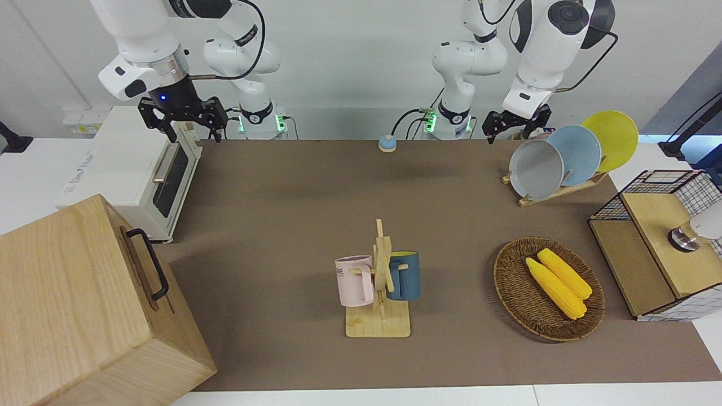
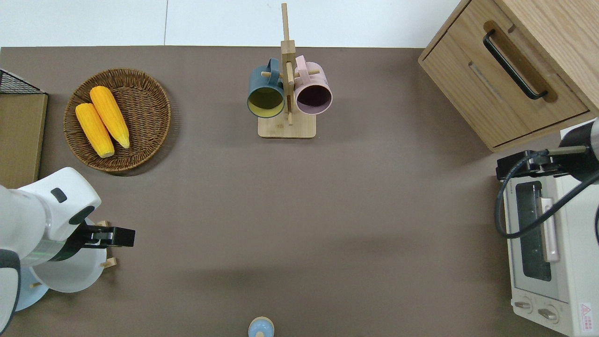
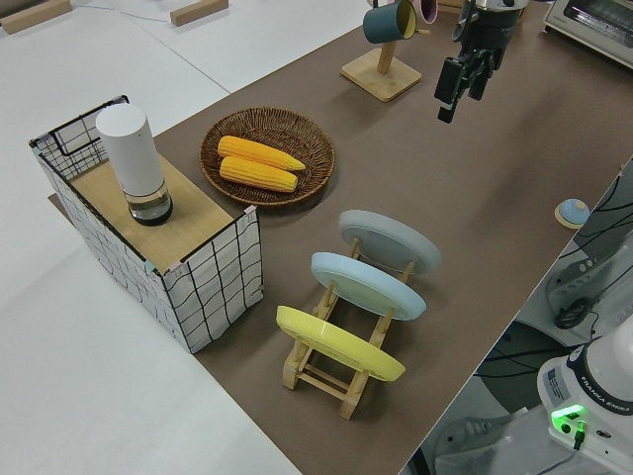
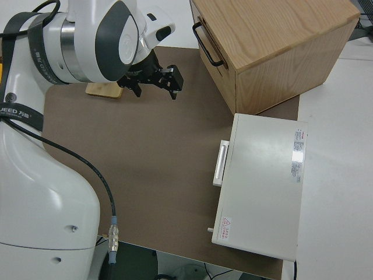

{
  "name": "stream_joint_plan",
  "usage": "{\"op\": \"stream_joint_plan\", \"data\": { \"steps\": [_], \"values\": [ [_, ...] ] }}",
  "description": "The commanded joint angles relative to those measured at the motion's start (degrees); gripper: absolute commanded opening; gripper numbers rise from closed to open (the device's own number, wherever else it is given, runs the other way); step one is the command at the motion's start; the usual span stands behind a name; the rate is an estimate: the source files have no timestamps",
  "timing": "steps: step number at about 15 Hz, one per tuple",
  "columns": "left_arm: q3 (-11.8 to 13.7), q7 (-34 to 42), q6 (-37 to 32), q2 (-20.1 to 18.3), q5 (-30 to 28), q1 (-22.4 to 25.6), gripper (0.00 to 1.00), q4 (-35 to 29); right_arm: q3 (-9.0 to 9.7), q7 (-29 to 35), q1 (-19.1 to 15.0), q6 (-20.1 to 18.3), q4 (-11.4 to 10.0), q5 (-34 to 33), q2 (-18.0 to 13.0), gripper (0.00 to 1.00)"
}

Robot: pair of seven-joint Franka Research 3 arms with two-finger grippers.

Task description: Pick gray plate from table and place it on lower plate rack with left arm

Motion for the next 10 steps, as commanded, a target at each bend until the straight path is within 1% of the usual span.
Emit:
{"op": "stream_joint_plan", "data": {
  "steps": [1,10],
  "values": [
    [0.5,3.2,-2.2,0.8,-0.9,-0.2,1.00,3.0,0.17,0.2,-0.1,-0.3,0.3,0.2,0.1,0.983],
    [0.1,3.1,-2.1,1.0,-0.4,-0.2,1.00,3.5,0.17,0.2,-0.1,-0.3,0.3,0.2,0.1,0.983]
  ]
}}
